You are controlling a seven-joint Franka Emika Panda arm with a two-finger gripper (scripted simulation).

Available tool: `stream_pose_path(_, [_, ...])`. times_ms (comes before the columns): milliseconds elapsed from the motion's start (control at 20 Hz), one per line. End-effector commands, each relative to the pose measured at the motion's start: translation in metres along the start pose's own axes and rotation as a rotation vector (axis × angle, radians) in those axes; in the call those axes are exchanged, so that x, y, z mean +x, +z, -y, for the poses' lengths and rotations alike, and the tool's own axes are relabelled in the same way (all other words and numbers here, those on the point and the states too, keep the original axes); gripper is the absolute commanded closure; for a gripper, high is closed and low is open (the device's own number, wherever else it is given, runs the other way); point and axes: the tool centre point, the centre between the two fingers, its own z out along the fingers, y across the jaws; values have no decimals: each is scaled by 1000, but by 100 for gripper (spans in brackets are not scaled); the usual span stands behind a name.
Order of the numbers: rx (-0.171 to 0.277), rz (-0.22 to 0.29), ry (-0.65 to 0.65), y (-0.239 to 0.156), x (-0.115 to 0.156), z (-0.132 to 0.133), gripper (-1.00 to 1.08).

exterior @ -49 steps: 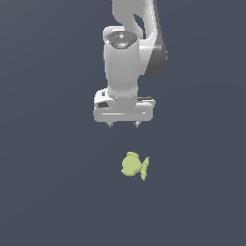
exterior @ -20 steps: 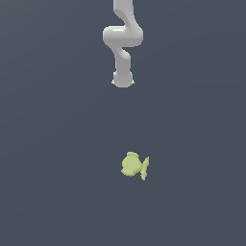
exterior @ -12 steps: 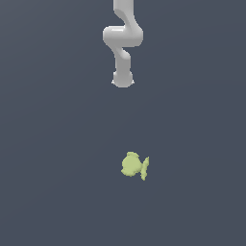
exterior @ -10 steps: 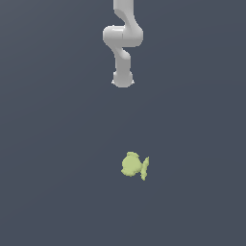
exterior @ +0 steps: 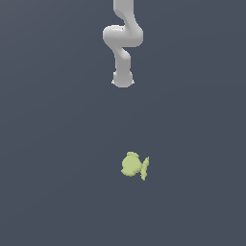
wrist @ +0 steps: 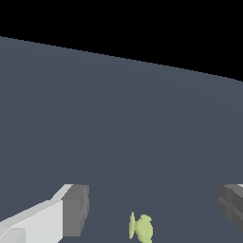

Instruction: Pick up the object and move it to a goal position.

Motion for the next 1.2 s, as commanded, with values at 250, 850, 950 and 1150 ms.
stream_pose_path(250, [-104,31,-103,70,-51,77,-100])
stream_pose_path(850, [-287,221,-239,273,-199,117,-100])
stream_pose_path(950, [-319,268,-254,312,-232,110,-100])
stream_pose_path(1150, [-380,367,-274,383,-301,86,-100])
